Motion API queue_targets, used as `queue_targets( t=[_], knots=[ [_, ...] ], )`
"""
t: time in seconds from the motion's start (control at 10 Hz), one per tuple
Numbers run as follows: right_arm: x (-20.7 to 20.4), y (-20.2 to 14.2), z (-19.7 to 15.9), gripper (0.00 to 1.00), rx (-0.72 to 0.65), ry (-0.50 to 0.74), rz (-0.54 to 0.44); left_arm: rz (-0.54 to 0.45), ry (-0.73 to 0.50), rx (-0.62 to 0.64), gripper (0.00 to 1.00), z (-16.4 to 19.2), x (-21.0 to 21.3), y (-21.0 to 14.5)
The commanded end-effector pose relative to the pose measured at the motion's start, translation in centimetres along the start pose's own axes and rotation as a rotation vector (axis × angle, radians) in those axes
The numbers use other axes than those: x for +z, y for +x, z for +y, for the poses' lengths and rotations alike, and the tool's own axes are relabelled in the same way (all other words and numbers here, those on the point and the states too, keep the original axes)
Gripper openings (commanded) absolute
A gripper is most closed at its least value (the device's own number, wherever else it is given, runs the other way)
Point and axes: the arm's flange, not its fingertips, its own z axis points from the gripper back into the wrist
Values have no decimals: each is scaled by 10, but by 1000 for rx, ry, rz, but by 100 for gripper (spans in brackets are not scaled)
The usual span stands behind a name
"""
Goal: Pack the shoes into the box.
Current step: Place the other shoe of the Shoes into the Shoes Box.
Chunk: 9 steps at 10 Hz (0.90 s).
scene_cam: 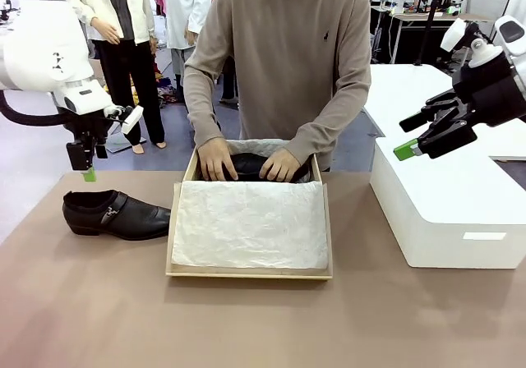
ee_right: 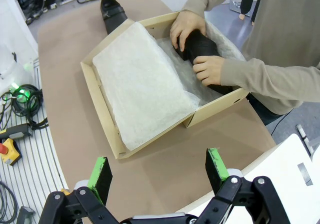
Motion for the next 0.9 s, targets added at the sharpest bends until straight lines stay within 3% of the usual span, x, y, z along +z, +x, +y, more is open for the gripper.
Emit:
queue_targets(
  t=[0.0, 0.5, 0.8],
  knots=[
    [-1, 0, -4, 100, 21, 17, -28, 14, -41, 11, 100, 15, -8, -5],
    [-1, 0, -4, 100, 21, 17, -28, 31, -103, 64, 100, 31, -45, -14],
    [-1, 0, -4, 100, 21, 17, -28, 13, -100, 30, 100, 36, -64, -21]
  ],
)
